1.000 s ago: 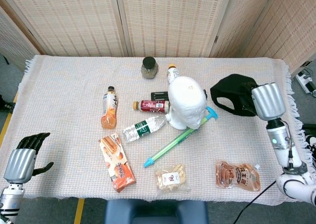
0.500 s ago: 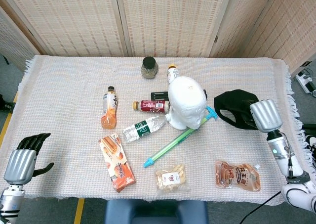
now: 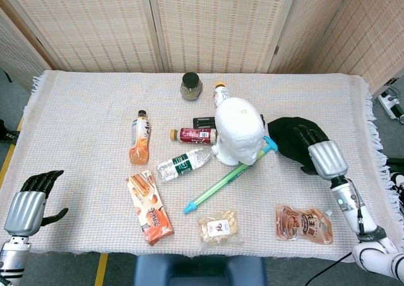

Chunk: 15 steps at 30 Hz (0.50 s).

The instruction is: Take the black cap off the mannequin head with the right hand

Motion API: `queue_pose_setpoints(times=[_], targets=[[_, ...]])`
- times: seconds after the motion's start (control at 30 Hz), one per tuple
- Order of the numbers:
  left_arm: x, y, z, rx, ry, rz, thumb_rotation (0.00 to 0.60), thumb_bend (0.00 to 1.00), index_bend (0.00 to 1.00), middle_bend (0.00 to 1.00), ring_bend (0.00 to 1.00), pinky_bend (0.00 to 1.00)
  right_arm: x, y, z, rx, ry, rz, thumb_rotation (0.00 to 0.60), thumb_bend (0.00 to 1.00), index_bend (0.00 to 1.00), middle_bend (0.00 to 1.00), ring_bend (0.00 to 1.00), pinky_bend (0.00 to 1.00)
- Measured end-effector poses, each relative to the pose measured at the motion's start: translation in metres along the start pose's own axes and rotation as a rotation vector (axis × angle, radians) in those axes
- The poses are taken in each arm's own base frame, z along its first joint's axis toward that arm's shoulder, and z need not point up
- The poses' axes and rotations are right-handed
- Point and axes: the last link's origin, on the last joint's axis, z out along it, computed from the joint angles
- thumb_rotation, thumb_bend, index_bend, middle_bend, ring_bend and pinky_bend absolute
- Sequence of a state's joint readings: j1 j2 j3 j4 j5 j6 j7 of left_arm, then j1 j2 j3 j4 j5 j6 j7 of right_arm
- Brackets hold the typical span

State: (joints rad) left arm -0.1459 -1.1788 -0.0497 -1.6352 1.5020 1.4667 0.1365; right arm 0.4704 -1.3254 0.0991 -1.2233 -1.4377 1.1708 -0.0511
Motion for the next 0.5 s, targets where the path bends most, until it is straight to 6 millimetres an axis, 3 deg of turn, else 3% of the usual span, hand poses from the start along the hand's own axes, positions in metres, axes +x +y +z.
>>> queue_pose_setpoints(times=[0.17, 0.27, 0.4, 0.5], targets=[[0.0, -0.002, 0.0, 0.006, -0.002, 0.0, 0.6, 0.19, 0.18, 0.21, 0.19, 0.21, 0.017, 0.001, -0.023, -0.018, -0.005, 0.028, 0.578, 0.0, 0.0, 0.03, 0.11, 0.39], [0.0, -0.002, 0.001, 0.006, 0.0, 0.001, 0.6, 0.19, 0.18, 0.21, 0.19, 0.21, 0.031, 0.006, -0.044, -0.045, 0.013, 0.032, 0.584, 0.0, 0.0, 0.09, 0.17, 0.4], [0.0, -0.002, 0.001, 0.005, 0.003, 0.004, 0.6, 0.19, 0.18, 0.21, 0.19, 0.21, 0.041, 0.011, -0.073, -0.093, 0.067, 0.029, 0.577, 0.04, 0.16, 0.25, 0.27, 0.51], [0.0, -0.003, 0.001, 0.007, 0.009, 0.008, 0.6, 0.19, 0.18, 0.21, 0.19, 0.21, 0.043, 0.013, -0.099, -0.143, 0.091, 0.035, 0.576, 0.1, 0.19, 0.27, 0.28, 0.51]])
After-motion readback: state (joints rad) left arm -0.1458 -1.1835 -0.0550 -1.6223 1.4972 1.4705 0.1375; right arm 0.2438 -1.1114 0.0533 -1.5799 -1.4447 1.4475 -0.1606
